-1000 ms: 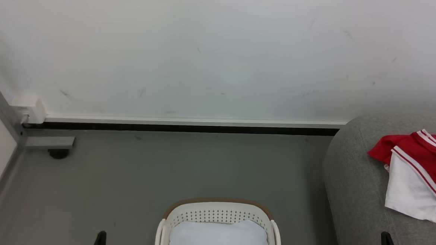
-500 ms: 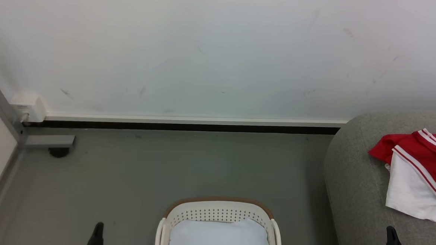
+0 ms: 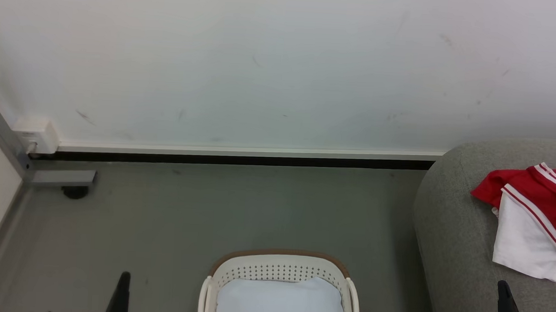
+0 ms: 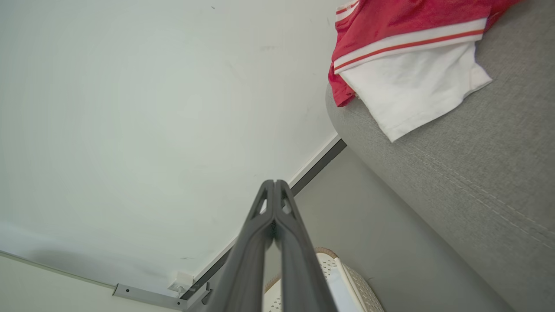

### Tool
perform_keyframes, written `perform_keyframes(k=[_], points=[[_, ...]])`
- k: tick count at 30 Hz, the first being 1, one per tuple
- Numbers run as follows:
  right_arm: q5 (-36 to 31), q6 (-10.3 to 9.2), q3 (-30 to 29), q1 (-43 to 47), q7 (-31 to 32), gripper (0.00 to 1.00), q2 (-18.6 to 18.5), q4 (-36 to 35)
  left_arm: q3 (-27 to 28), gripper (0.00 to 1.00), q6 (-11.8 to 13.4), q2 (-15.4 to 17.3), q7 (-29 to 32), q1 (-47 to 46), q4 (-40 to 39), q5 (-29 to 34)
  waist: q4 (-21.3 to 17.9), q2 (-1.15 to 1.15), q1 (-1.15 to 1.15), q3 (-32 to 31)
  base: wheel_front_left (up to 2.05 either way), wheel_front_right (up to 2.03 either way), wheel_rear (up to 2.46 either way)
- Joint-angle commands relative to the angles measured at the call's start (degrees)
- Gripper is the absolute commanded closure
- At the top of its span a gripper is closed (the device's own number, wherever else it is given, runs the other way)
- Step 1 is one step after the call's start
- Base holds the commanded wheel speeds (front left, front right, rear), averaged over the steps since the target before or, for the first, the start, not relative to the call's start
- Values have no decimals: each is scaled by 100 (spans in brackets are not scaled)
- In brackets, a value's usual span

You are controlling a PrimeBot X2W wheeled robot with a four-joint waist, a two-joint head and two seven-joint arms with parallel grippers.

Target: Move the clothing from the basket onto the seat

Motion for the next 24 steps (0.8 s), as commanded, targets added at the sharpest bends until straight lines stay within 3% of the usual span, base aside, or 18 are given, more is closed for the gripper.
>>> perform_keyframes(k=[1, 24], points=[[167, -5, -30, -156, 42, 100, -59, -90, 41, 100, -18, 39, 37, -126, -39, -163, 1, 0, 0, 3, 0, 0, 0], [1524, -7, -134, -299, 389, 100, -72, -167, 164, 100, -39, 48, 395, -381, -7, -1481, 14, 0, 0, 51, 0, 0, 0]])
